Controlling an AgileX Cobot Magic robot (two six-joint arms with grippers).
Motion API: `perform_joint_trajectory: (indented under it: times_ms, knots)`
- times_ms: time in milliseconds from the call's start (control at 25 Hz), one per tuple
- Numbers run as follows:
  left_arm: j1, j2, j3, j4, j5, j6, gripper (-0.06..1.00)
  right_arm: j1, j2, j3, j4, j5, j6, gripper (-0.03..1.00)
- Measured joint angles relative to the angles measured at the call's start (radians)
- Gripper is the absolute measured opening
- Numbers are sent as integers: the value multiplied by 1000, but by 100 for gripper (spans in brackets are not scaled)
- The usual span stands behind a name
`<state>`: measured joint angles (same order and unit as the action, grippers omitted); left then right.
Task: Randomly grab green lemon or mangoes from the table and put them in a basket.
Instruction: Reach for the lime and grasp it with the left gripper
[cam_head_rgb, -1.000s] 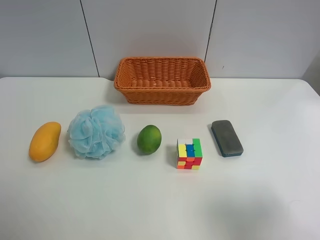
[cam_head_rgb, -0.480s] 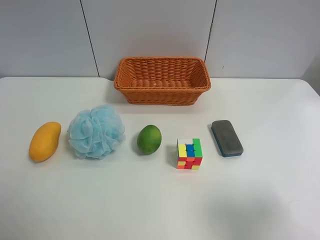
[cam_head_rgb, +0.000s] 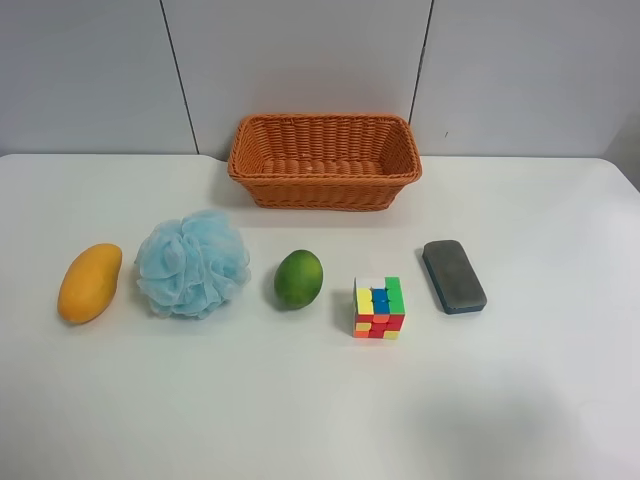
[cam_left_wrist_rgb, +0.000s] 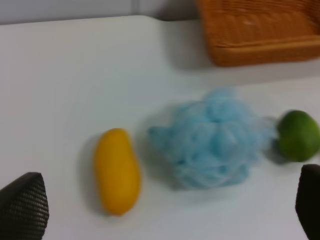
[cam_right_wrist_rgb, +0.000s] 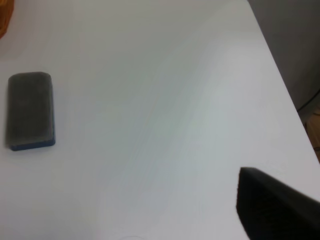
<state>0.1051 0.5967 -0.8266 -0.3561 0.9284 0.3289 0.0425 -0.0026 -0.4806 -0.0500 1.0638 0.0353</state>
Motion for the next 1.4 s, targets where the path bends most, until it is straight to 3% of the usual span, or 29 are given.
perform_joint_trajectory:
  times_ms: [240,360,560,720,1160,1400]
  knots:
    - [-21,273,-23,-261,-2,340,99,0,0,0,0,0,0,99]
    - [-117,374,-30,-293,-20,439,99,0,0,0,0,0,0,99]
    - [-313,543,-104,-283,-121,474,99,0,0,0,0,0,0,99]
    - [-450,695,-192,-191,-168,473,99,0,0,0,0,0,0,99]
    - [-745,1039,-375,217,-171,481,99,0,0,0,0,0,0,99]
    - [-807,1145,-380,255,-267,581,99,0,0,0,0,0,0,99]
